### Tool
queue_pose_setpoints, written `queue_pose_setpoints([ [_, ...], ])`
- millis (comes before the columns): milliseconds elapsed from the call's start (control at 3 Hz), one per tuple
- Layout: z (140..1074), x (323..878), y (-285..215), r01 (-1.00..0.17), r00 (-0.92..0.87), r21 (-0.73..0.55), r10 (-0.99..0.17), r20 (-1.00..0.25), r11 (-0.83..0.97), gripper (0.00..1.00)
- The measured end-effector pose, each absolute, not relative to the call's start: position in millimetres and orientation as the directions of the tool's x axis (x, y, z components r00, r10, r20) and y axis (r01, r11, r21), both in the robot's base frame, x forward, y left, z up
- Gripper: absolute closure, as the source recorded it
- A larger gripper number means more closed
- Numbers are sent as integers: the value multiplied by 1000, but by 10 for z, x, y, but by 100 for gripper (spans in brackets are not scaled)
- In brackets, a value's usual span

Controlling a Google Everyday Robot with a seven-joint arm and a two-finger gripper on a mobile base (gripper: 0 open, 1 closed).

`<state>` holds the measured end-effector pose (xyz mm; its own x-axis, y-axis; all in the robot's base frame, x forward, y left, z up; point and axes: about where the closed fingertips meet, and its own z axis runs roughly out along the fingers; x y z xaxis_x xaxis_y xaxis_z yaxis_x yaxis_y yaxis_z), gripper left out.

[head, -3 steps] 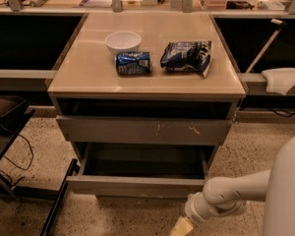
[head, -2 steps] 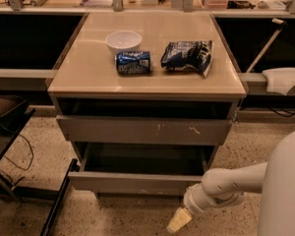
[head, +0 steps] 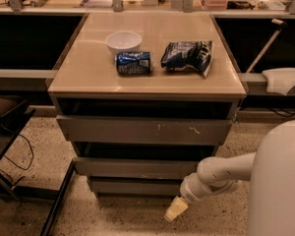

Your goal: Close middle drawer

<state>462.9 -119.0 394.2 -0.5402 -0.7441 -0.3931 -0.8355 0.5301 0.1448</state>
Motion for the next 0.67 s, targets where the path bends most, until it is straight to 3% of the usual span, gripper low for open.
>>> queue_pose_setpoints([
  [667,4017,5175,-904,-853,-513,126,-768,-384,507,0],
])
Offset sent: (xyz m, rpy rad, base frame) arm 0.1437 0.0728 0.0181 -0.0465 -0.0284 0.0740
